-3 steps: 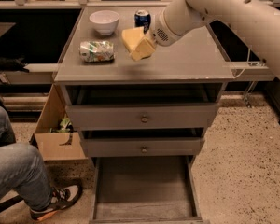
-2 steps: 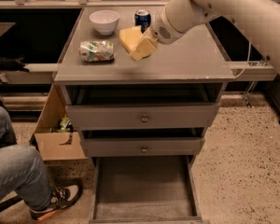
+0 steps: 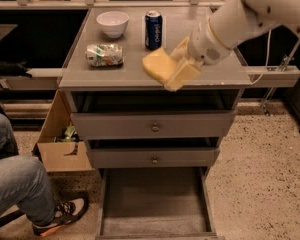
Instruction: Place sponge into bottom drawer
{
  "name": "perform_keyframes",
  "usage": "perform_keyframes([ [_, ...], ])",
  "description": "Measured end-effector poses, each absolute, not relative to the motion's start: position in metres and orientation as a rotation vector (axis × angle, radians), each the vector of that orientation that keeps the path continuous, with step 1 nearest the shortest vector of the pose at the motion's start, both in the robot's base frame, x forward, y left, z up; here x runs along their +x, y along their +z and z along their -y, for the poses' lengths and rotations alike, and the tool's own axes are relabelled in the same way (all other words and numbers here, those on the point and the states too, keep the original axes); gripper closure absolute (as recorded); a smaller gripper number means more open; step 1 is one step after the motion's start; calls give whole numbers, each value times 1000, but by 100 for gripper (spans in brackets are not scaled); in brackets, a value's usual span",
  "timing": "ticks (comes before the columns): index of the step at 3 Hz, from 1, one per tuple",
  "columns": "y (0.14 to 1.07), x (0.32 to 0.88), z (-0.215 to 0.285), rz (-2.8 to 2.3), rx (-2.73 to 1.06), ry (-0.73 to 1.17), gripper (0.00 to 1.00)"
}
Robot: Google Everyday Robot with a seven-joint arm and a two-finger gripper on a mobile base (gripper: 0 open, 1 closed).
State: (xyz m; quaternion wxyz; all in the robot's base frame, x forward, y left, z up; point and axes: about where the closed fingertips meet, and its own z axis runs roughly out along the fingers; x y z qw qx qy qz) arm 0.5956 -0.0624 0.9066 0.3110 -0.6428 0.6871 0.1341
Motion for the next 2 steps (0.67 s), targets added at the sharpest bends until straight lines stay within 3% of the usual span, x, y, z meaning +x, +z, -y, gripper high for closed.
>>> perform_keyframes([
  [1,860,564,121,-1869,-1657,345,100],
  [2,861,565,120,-1868,-1658,345,100],
])
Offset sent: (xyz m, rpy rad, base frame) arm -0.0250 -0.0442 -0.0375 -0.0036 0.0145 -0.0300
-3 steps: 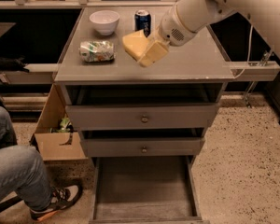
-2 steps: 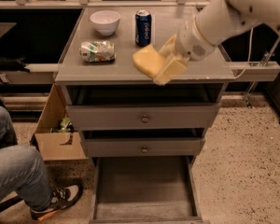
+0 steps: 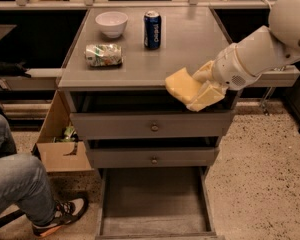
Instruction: Place sponge into bottom drawer
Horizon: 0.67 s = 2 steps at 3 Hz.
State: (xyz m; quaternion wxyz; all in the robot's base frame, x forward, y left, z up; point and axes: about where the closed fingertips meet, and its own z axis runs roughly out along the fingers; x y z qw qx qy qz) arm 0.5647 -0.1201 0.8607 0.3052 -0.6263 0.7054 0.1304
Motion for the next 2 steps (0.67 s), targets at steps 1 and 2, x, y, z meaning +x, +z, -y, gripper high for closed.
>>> perform_keyframes([
  [1,846,546,124,-1827,-1785,313,100],
  [2,801,491,151,-1780,-1927,290,100],
])
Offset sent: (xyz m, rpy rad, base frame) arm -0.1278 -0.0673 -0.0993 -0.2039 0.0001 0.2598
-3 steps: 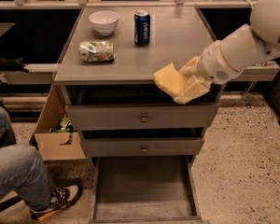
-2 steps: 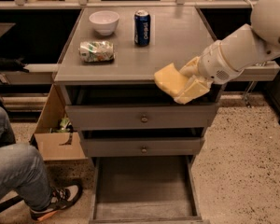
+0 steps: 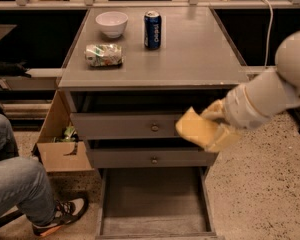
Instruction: Place sponge into bottom drawer
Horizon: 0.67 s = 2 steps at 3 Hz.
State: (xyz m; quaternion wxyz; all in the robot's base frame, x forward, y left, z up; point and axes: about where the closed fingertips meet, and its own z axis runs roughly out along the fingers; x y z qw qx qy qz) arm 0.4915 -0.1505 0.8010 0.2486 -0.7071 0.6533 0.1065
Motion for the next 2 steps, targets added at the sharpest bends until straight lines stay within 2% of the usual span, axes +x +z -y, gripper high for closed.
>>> perform_keyframes([
  [1,755,453,175,-1820,-1977,305,100],
  [2,668,414,180,-1917,-2022,433,100],
])
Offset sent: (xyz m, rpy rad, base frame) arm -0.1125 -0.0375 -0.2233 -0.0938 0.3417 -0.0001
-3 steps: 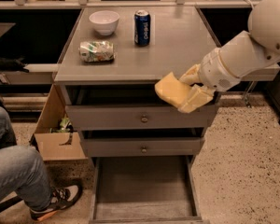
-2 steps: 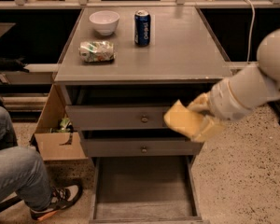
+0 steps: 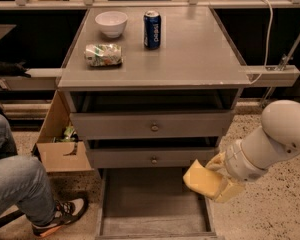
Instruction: Place sponge into bottom drawer
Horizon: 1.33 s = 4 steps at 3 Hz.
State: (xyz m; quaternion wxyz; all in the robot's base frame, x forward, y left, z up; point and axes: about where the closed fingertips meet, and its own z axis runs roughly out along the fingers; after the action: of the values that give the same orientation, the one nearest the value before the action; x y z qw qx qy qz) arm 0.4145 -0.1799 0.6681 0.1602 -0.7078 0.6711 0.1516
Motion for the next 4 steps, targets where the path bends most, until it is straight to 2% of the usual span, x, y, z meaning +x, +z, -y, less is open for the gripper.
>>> perform_keyframes([
  [2,645,408,176,-1986,-2023,436,100],
  [4,534,389,133,-2161,-1973,497,100],
])
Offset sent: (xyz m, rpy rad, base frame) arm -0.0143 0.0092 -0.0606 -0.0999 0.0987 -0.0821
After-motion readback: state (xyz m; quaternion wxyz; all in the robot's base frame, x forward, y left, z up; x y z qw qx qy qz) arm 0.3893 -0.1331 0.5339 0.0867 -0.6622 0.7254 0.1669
